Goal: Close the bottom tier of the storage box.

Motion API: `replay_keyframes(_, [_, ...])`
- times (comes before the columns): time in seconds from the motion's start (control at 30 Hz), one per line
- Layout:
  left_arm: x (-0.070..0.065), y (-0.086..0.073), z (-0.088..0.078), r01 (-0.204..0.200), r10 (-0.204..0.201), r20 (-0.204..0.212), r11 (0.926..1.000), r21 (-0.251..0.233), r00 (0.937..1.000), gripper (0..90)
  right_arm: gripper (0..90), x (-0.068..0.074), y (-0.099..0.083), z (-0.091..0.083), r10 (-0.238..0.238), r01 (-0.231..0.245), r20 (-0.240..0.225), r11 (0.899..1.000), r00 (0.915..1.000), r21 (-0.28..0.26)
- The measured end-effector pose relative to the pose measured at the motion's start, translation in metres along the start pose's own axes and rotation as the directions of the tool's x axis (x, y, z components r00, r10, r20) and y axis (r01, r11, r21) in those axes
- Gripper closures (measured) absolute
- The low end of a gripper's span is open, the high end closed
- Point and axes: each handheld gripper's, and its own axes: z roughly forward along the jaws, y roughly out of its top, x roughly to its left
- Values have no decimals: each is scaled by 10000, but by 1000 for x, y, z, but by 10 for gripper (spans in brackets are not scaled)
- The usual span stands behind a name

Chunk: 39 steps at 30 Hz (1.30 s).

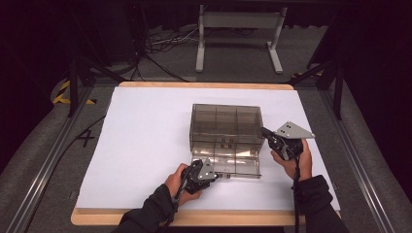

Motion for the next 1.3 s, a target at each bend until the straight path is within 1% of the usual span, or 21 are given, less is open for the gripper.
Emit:
replay_keyframes(0.03, [0, 0, 0, -7, 7, -43, 10000, 27, 10000, 900, 900, 0, 0, 0, 18, -18, -1, 10000, 10000, 5])
replay_keyframes(0.1, [1, 1, 1, -28, 28, -12, 10000, -12, 10000, 900, 900, 0, 0, 0, 26, -26, -7, 10000, 10000, 2])
replay_keyframes(0.17, [2, 1, 1, 1, -1, -6, 10000, 48, 10000, 900, 900, 0, 0, 0, 22, -22, -11, 10000, 10000, -11])
replay_keyframes(0.27, [4, 1, 1, 26, -26, -7, 10000, -19, 10000, 900, 900, 0, -1, 0, 19, -19, 4, 10000, 10000, -49])
replay_keyframes(0.3, [5, 1, 1, 16, -16, -71, 10000, 16, 10000, 900, 900, 0, -1, 0, 4, -4, 9, 10000, 10000, -42])
replay_keyframes(0.47, [9, 2, 2, 57, -56, -117, 10000, 62, 9999, 900, 900, 0, -1, 0, -25, 25, 35, 10000, 10000, -59])
replay_keyframes(0.53, [10, 2, 2, 45, -43, -187, 9999, 90, 9998, 900, 900, 0, -1, 0, -3, 3, 18, 10000, 10000, -62])
replay_keyframes(0.57, [12, 3, 3, 32, -28, -247, 9999, 143, 9997, 900, 900, 0, -1, -1, -7, 6, -61, 10000, 10000, -56])
replay_keyframes(0.67, [14, 2, 3, 76, -73, -206, 9999, 131, 9998, 900, 900, 0, -1, -1, -52, 52, -60, 10000, 10000, -23])
replay_keyframes(0.87, [16, 2, 3, 97, -94, -193, 9999, 131, 9998, 900, 900, 2, 0, -1, -150, 150, 60, 9999, 9999, 32])
replay_keyframes(0.9, [17, 3, 4, 100, -97, -273, 9999, 124, 9996, 900, 900, 2, 0, -1, -165, 164, 74, 9999, 9998, 38])
replay_keyframes(1.1, [19, 3, 4, 122, -119, -221, 9998, 129, 9997, 900, 900, 1, -1, -1, -95, 95, 35, 10000, 9999, -8])
replay_keyframes(1.13, [18, 3, 4, 98, -93, -271, 9998, 189, 9996, 900, 900, 1, -1, -1, -88, 88, 31, 10000, 10000, 0])
replay_keyframes(1.2, [18, 4, 5, 107, -103, -331, 9999, 108, 9994, 900, 900, 1, -1, -1, -87, 87, 40, 10000, 10000, -10])
replay_keyframes(1.3, [19, 5, 7, 136, -131, -395, 9998, 118, 9991, 900, 900, 1, -1, -1, -84, 84, 15, 10000, 10000, -12])
